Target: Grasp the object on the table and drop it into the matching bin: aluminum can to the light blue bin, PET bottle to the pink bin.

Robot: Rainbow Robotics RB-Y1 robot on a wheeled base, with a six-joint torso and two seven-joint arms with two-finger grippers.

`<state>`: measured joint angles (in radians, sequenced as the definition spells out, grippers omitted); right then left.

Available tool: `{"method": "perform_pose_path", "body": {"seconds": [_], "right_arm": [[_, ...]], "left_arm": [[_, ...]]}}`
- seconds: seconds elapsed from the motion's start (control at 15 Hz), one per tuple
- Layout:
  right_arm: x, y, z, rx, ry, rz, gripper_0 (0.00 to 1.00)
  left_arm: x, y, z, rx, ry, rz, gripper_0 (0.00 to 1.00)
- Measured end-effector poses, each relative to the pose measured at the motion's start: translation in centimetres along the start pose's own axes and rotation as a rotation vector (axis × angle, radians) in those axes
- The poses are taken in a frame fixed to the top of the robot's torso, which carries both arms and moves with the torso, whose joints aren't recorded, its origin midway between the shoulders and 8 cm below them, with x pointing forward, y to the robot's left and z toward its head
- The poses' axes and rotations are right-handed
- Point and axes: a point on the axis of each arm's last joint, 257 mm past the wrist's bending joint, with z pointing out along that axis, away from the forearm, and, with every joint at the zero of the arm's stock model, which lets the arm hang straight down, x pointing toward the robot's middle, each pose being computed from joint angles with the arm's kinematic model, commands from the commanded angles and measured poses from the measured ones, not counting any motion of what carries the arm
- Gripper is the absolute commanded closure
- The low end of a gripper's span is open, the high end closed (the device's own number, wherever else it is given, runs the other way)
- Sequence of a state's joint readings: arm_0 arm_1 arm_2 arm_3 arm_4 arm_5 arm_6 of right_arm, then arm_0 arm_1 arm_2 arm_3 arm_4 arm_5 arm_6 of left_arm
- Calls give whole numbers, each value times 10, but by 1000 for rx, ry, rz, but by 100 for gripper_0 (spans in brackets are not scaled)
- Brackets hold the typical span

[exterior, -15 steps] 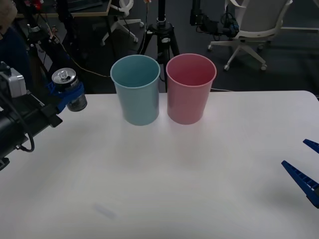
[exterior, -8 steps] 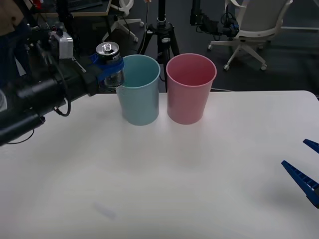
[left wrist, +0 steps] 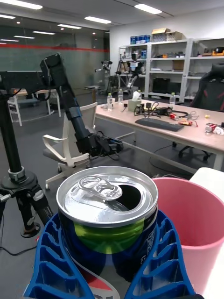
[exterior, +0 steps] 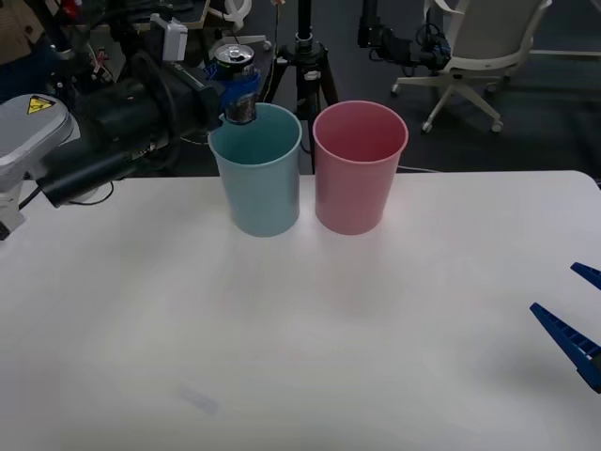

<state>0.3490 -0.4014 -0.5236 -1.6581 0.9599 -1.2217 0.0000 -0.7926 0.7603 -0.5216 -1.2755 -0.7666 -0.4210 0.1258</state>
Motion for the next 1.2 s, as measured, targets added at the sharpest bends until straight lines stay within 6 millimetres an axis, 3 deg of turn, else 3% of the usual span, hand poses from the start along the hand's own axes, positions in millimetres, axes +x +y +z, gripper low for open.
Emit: {"method": "perform_pose_path", "body": {"seconds": [0.2,0.47,0.53,0.67,1.2], "right_arm": [[0,0,0,0,0,0,0],[0,0,0,0,0,0,0],[0,0,0,0,0,0,0],[0,0,0,0,0,0,0],[0,0,0,0,0,0,0]], "left_arm": [[5,14,18,-33,7,-14,100],[9,19,35,-54,2,-60,100],[10,19,36,-56,2,-65,85],[10,17,36,-51,1,-71,3],[9,8,37,-16,0,-70,0]]}}
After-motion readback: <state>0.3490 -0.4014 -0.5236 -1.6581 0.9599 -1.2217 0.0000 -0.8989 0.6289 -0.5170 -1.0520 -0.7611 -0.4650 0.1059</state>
